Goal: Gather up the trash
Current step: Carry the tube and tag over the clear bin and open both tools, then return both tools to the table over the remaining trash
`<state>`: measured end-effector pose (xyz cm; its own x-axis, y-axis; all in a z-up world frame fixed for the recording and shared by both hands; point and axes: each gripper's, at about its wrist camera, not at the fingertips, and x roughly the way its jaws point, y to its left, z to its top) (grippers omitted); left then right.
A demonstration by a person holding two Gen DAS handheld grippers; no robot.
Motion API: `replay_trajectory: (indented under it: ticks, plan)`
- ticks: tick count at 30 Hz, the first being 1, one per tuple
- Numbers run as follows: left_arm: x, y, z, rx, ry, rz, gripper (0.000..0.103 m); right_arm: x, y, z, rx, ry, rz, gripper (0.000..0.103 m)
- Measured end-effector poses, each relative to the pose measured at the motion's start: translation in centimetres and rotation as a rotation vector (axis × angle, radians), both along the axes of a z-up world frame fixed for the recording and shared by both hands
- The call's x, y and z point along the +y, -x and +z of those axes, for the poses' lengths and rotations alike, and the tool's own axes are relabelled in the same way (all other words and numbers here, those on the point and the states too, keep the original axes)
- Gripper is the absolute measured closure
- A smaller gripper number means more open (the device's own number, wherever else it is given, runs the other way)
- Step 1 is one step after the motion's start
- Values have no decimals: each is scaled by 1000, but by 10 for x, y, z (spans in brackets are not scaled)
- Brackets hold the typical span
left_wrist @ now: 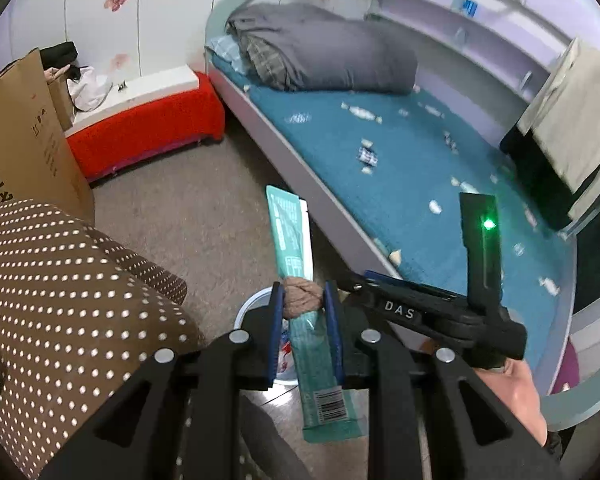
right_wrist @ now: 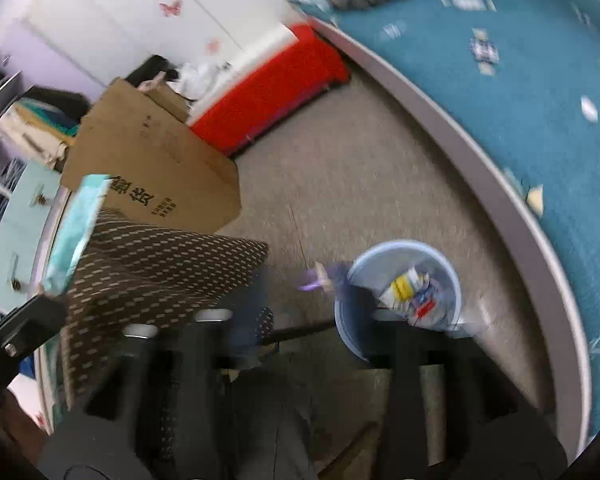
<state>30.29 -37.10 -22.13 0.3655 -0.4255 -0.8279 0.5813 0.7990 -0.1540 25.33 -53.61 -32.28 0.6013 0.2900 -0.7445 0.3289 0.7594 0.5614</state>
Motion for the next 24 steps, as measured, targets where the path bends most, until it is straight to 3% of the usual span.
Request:
replay_trajectory:
  ticks: [4, 9, 10, 11, 13, 17, 20, 24]
  plan:
    - [-19, -11, -14, 30, -59, -15, 83, -13, 10, -8, 3, -47, -63, 31]
    - [-33, -20, -28, 57, -105, -41, 79, -32, 34, 15, -57, -33, -113, 24]
    - [-38, -23, -30, 63, -116, -44, 63, -35, 37, 19, -66, -26, -117, 24]
    - [-42, -24, -32, 66, -121, -39, 39, -38, 41, 25, -80, -16, -119, 22]
    - [-39, -29, -32, 56, -110, -1, 20, -41, 46, 33, -93, -2, -123, 20]
    - [-29, -29, -27, 65, -78, 41, 16, -42, 55, 40, -102, 13, -133, 15]
    - [-22, -20, -17, 21, -74, 40, 14, -38, 58, 41, -97, 22, -148, 6]
    - [-8, -7, -2, -31, -61, 41, 12, -27, 60, 46, -79, 46, -159, 6]
